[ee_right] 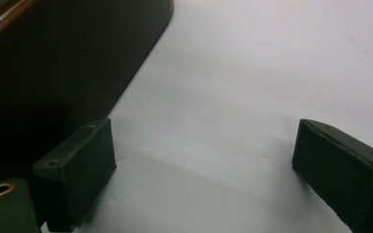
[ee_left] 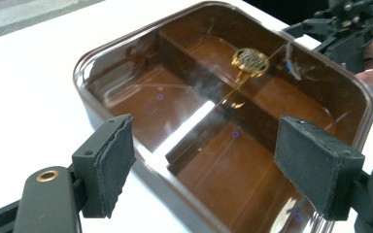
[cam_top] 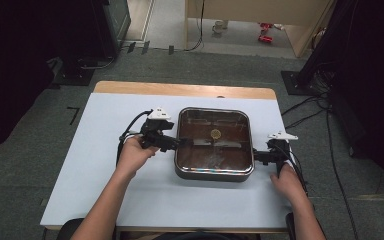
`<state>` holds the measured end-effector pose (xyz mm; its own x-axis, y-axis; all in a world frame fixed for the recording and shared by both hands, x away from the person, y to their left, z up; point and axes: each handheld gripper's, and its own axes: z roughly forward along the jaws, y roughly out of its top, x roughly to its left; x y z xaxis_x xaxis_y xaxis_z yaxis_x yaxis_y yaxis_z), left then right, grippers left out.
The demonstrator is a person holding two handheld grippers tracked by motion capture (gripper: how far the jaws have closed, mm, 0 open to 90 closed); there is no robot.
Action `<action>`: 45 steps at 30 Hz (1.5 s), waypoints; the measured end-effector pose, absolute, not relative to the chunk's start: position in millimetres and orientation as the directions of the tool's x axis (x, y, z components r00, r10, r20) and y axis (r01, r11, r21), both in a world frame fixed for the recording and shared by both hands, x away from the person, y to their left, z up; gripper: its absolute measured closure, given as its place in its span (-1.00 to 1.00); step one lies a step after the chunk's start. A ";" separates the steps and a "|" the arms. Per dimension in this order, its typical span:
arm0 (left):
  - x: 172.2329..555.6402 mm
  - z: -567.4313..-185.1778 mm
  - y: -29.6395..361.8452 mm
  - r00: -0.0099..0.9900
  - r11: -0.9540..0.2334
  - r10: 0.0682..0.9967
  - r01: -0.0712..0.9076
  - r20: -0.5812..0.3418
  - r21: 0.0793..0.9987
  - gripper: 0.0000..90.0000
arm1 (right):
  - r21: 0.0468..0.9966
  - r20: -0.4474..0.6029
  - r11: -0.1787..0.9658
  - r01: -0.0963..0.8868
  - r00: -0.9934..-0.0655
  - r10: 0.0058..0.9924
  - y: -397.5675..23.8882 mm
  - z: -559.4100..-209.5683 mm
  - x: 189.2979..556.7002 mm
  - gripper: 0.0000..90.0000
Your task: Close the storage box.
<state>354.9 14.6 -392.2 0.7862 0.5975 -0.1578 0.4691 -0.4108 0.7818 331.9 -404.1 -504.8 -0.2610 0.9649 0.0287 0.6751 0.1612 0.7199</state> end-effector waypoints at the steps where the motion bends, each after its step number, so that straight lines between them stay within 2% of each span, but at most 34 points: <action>1: 353.8 -393.6 18.5 0.779 -0.403 0.606 0.475 -0.161 0.782 -0.50 | 0.720 0.029 0.161 0.675 -0.261 0.965 -404.1 -504.8 331.9 -0.83; 16: 330.5 -417.7 54.7 0.720 -0.380 0.681 0.502 -0.132 0.777 -0.50 | 0.720 0.030 0.161 0.676 -0.261 0.965 -404.3 -504.8 332.1 -0.83; 29: 308.9 -447.8 76.7 0.672 -0.360 0.738 0.474 -0.066 0.803 -0.56 | 0.720 0.030 0.161 0.675 -0.262 0.965 -404.3 -504.8 332.2 -0.83; 45: 308.8 -481.4 71.6 0.649 -0.398 0.759 0.518 -0.046 0.757 -0.54 | 0.720 0.030 0.160 0.676 -0.261 0.965 -404.2 -504.8 332.1 -0.83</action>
